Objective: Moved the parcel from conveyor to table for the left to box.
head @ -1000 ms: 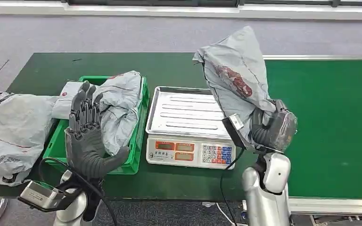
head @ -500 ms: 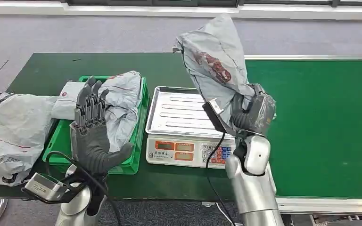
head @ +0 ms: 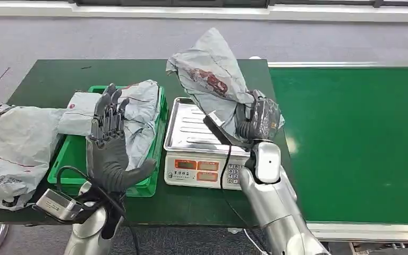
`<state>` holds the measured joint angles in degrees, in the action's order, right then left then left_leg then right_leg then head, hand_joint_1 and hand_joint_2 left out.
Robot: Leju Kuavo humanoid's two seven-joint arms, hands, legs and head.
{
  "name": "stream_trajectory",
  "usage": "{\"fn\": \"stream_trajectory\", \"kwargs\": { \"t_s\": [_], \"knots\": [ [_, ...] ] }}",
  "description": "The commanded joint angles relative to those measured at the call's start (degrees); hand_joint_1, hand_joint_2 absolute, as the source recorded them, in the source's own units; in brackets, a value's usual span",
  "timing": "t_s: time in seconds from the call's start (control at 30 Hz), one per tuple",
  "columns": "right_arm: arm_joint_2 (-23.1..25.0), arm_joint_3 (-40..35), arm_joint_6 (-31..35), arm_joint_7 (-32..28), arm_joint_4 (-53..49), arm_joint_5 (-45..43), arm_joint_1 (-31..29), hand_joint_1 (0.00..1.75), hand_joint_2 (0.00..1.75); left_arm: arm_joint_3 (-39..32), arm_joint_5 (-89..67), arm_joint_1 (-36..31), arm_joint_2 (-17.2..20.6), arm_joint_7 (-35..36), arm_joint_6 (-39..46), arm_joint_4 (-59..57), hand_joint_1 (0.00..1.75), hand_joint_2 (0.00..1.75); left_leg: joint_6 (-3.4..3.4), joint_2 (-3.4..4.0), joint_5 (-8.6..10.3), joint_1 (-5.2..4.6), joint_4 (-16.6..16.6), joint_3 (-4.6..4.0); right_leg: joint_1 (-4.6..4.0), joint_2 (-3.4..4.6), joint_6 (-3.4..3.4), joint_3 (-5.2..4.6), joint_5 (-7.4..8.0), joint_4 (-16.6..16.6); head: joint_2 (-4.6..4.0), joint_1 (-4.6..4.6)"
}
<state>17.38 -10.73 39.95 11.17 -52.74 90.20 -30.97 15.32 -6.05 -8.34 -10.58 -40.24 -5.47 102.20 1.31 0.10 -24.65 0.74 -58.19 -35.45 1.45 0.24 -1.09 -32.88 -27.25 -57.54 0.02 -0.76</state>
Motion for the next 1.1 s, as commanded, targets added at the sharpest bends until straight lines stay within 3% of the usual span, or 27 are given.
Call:
{"fn": "stream_trajectory", "kwargs": {
  "t_s": [0.03, 0.3, 1.1],
  "knots": [
    [-1.1, -3.6, 0.0, 0.2, 13.3, -0.2, -6.2, 1.75, 1.75, 0.1, -0.7, -2.5, -0.1, 0.2, -1.4, -3.6, 0.00, 1.75, -0.06, -0.01, -0.01, 0.00, 0.0, 0.13, -0.02, -0.03, 0.08, 0.14, -0.01, 0.1, 0.00, 0.00],
    [0.4, -3.1, 0.0, -0.8, 18.5, -0.3, -7.8, 1.75, 1.75, -0.3, -1.0, -1.2, 0.4, 0.2, -0.5, -1.9, 0.00, 1.75, -0.04, 0.05, -0.02, -0.01, 0.1, 0.15, -0.01, 0.04, 0.09, 0.12, 0.00, 0.1, 0.00, 0.00],
    [0.5, -2.0, 0.0, -1.6, 19.8, -0.2, -8.4, 1.75, 1.75, 0.4, -0.6, -1.4, 1.3, 0.2, -0.1, -2.3, 0.00, 1.75, -0.06, -0.01, -0.02, 0.02, 0.1, 0.16, -0.04, -0.03, 0.10, 0.18, -0.01, 0.1, 0.00, 0.00]
  ]
}}
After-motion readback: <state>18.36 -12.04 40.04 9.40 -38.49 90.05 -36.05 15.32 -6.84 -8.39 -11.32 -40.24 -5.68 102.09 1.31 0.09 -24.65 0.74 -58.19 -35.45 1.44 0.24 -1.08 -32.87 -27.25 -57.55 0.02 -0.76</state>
